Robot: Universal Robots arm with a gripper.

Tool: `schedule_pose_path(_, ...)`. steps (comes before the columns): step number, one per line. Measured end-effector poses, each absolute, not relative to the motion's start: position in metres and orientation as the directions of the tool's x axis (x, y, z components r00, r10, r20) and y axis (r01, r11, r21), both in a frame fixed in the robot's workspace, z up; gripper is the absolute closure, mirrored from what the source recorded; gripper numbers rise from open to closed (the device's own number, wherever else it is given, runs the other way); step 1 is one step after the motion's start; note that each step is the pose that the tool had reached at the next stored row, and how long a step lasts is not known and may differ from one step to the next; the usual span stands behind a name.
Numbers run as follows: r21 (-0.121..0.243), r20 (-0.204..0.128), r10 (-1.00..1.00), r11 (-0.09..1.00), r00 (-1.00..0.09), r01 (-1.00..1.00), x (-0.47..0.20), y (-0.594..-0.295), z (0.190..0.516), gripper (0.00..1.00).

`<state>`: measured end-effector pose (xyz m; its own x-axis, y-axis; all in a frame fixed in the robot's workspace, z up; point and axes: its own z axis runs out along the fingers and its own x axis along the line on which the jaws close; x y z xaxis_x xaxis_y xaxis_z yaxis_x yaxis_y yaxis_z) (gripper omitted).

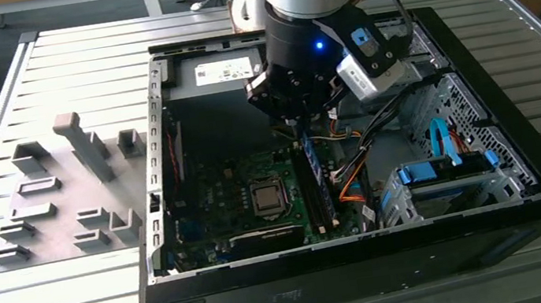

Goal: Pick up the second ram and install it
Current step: 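Insert the second ram into the second slot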

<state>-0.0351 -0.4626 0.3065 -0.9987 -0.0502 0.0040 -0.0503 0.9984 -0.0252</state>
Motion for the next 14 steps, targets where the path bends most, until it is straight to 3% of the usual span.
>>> schedule_pose_path(14, -0.025, 0.004, -0.017, 1.0, -1.0, -0.017, -0.032, -0.468, 0.283, 0.86)
